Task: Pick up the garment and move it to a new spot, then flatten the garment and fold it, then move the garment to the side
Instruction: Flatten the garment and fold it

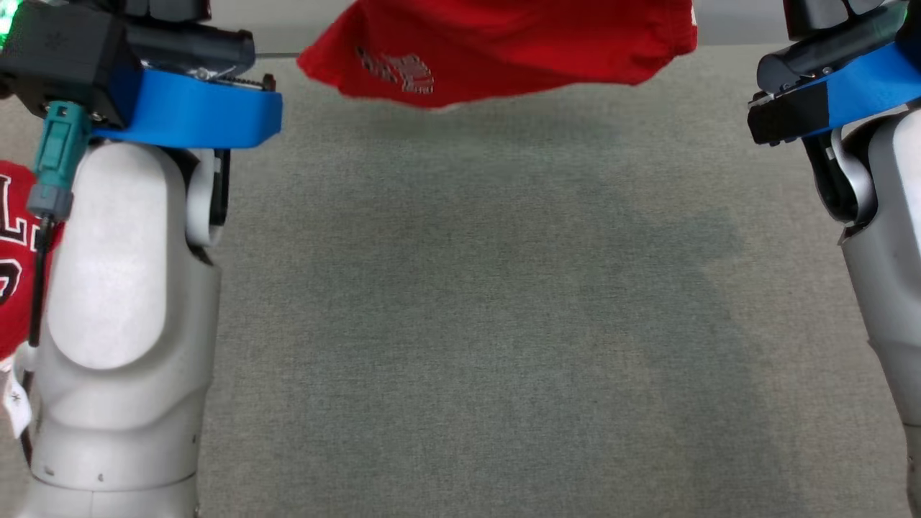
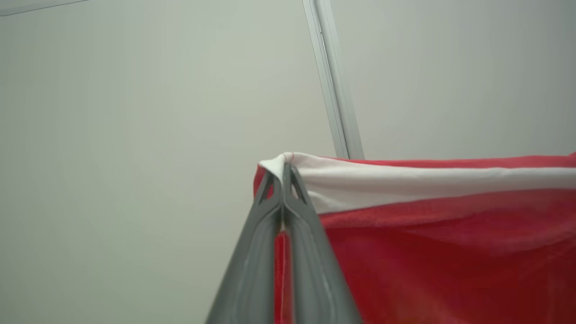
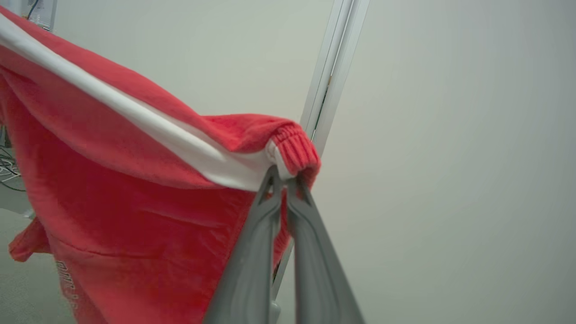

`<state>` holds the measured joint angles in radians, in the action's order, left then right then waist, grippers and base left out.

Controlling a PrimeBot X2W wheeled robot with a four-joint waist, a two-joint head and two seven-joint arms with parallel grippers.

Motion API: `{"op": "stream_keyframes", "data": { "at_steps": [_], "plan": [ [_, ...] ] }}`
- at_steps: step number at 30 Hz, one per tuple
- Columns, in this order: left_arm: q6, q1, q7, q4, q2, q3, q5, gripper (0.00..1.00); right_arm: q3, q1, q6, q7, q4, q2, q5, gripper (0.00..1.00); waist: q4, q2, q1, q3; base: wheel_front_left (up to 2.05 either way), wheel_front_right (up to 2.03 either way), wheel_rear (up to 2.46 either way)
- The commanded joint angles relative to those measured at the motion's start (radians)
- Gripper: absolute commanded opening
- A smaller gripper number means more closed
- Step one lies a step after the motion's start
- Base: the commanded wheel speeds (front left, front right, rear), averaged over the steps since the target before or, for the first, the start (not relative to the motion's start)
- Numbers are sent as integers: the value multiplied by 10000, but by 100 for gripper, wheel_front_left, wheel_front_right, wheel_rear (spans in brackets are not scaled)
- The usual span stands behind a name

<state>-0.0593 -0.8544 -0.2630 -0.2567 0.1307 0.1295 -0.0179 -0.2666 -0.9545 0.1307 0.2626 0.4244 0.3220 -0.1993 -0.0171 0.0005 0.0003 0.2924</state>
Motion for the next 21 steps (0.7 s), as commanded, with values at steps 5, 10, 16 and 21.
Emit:
{"op": "stream_keyframes", "data": {
  "at_steps": [5, 10, 16, 21],
  "plan": [
    [58, 1553, -28, -305, -335, 61, -298, 0, 31, 1106, 1, 33, 445, -122, 142, 0, 357, -5, -3, 5, 0, 0, 0],
    [-24, 3742, -28, -988, -605, 280, -637, 0, -389, 2828, 1, 33, 1173, -148, -196, 0, 437, -5, -3, -126, 0, 0, 0],
    [72, 5683, -30, -1578, -774, 329, -1163, 0, -636, 4846, 0, 33, 1579, -194, -536, 0, 487, -5, -3, -528, 0, 0, 0],
    [300, 6902, -30, -1690, -783, 233, -1746, 0, -690, 6309, -2, 31, 1566, -384, -709, 0, 408, -5, -3, -1292, 0, 0, 0]
  ]
}}
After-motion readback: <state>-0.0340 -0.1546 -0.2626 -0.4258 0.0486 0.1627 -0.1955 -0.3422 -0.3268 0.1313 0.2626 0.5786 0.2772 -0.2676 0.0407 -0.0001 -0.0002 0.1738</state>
